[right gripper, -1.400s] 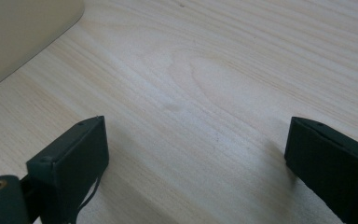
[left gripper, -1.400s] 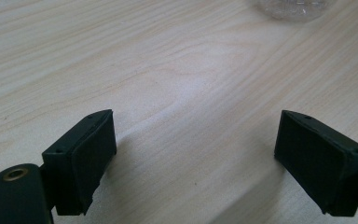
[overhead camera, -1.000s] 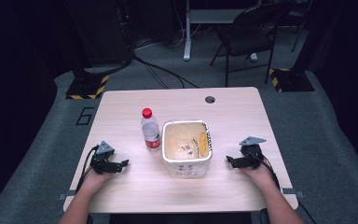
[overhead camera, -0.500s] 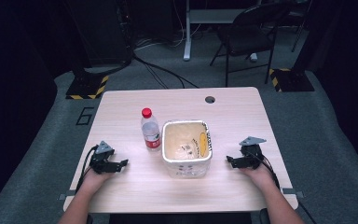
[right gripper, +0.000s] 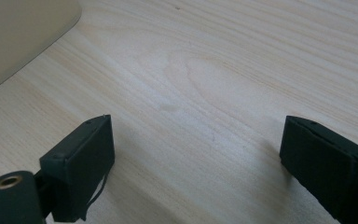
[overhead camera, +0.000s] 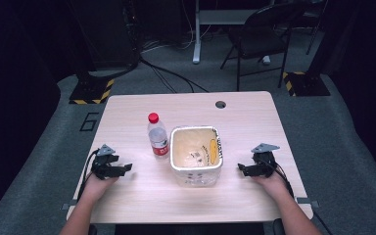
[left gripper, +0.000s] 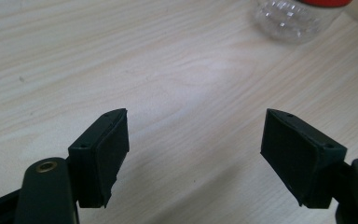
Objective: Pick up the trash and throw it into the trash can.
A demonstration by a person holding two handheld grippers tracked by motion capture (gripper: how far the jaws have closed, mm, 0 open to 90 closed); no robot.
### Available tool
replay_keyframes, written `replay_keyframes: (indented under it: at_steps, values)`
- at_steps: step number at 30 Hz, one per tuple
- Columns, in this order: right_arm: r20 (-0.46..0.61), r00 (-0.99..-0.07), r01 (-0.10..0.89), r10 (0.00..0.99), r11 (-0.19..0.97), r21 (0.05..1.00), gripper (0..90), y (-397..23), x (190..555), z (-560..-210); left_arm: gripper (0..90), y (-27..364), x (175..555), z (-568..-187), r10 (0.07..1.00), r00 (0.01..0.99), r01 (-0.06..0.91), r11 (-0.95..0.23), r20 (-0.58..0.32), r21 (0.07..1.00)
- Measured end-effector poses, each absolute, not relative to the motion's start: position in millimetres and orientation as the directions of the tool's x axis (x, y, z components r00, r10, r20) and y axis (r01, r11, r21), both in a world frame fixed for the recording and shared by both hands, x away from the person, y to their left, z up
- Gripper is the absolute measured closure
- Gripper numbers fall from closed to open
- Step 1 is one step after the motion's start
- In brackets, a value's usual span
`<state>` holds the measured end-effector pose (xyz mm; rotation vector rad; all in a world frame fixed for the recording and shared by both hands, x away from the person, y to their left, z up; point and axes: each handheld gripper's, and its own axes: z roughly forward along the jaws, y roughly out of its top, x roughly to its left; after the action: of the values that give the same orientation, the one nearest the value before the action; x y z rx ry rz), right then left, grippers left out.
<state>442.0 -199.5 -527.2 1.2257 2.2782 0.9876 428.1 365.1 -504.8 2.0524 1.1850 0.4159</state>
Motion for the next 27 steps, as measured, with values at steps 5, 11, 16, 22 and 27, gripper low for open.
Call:
replay_keyframes:
  at_steps: [5, 11, 16, 22, 27]
  values:
    - [0.005, -0.554, 0.573, 0.832, 0.377, 0.728, 9.4, -200, 442, -527, 23.0, 364, 428, -495, 0.845, 0.526, 0.616, -0.306, -0.09, 0.726]
    - [0.005, -0.554, 0.573, 0.833, 0.376, 0.728, 9.4, -200, 442, -527, 27.9, 358, 428, -479, 0.825, 0.56, 0.598, -0.334, -0.081, 0.729]
    - [0.005, -0.552, 0.574, 0.834, 0.375, 0.728, 9.4, -199, 442, -527, 24.1, 353, 429, -466, 0.824, 0.561, 0.58, -0.326, -0.077, 0.746]
    - [0.006, -0.552, 0.574, 0.834, 0.375, 0.728, 9.4, -199, 442, -527, 21.3, 347, 433, -454, 0.816, 0.575, 0.562, -0.339, -0.063, 0.755]
    - [0.005, -0.551, 0.575, 0.835, 0.375, 0.728, 9.4, -199, 442, -527, 19.6, 340, 436, -445, 0.808, 0.587, 0.551, -0.348, -0.056, 0.758]
